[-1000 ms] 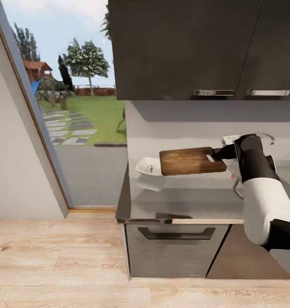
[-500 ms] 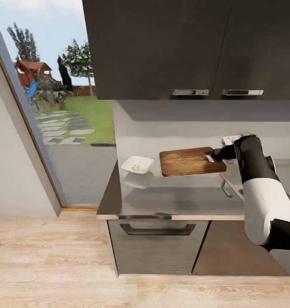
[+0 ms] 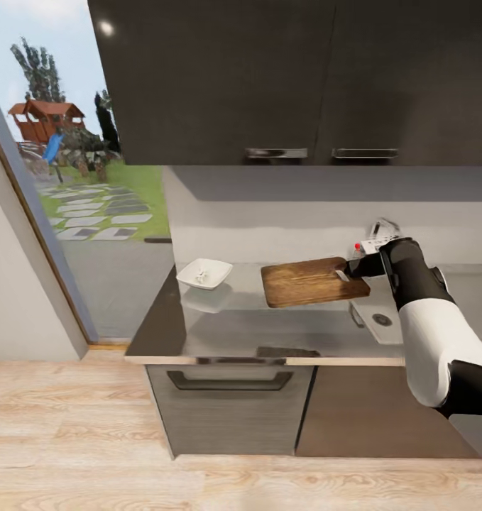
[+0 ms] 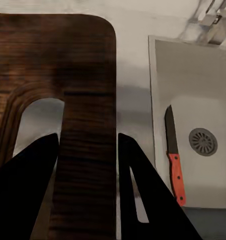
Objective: In the kitchen, take the Vidalia onion out of the sink, dice it on the chopping board with the paring knife, put the diced onion into the bowl on the countertop, then place both the paring knife and the chopping board into the sink.
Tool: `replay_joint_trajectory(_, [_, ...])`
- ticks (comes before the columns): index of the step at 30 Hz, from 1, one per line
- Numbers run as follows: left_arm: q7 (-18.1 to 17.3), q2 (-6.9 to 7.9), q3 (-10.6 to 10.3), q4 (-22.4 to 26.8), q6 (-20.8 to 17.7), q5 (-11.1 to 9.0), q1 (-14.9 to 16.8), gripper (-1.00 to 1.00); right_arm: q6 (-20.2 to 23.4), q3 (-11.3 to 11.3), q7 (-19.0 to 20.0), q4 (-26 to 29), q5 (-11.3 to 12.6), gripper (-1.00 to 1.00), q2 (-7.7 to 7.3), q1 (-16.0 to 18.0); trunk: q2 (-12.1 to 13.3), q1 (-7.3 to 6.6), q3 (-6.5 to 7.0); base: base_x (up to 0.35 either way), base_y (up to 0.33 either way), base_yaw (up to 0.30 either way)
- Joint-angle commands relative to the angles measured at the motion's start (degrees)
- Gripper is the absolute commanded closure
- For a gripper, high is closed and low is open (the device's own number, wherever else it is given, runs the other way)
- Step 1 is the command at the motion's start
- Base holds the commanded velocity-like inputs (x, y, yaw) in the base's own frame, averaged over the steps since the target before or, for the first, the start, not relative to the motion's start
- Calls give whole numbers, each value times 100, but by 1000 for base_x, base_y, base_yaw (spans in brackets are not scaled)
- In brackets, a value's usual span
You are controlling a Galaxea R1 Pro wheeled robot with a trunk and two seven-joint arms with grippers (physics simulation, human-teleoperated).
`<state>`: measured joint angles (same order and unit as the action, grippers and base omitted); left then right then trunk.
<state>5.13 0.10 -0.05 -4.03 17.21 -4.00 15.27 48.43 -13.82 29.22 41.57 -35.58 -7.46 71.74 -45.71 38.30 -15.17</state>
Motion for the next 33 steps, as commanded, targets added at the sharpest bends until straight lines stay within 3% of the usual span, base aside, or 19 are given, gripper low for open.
replay_joint_trajectory(1, [-3, -1, -4, -27, 45, -42, 11, -100, -47, -46, 53, -47, -36, 100, -3, 7, -7, 1, -6, 0, -324, 0])
replay_joint_trajectory(2, [-3, -1, -4, -27, 45, -41, 11, -100, -184, -189, 46, -156, -38, 100, -8, 7, -7, 1, -6, 0, -324, 0])
replay_joint_trajectory(3, [-3, -1, -6, -27, 45, -40, 11, -100, -284, -493, 41, -234, -42, 100, -29, 7, -7, 1, -6, 0, -324, 0])
replay_joint_trajectory(5, [-3, -7, -9, -29, 45, -40, 11, -100, -346, -762, -5, -349, -44, 100, -40, 7, -7, 1, -6, 0, -324, 0])
replay_joint_trajectory(12, [-3, -6, -11, -30, 44, -40, 11, -100, -461, -1012, -188, -541, -45, 100, -59, 7, -7, 1, -6, 0, -324, 0])
replay_joint_trajectory(15, [-3, -2, -7, -31, 45, -42, 11, -100, -483, -1426, -218, -560, -45, 100, -62, 7, -7, 1, -6, 0, -324, 0])
replay_joint_trajectory(17, [-3, -1, -8, -32, 45, -41, 11, -100, -489, -1541, -329, -562, -45, 100, -62, 7, -7, 1, -6, 0, -324, 0])
replay_joint_trajectory(26, [-17, 12, -4, -28, 45, -44, 11, -100, -827, -1598, -951, -762, -45, 100, -54, 7, -7, 1, -6, 0, -273, 0])
replay_joint_trajectory(33, [-23, 16, -3, -28, 45, -44, 11, -100, -1280, -1590, -1858, -1204, -29, 100, 7, 7, -7, 1, -6, 0, -20, 0])
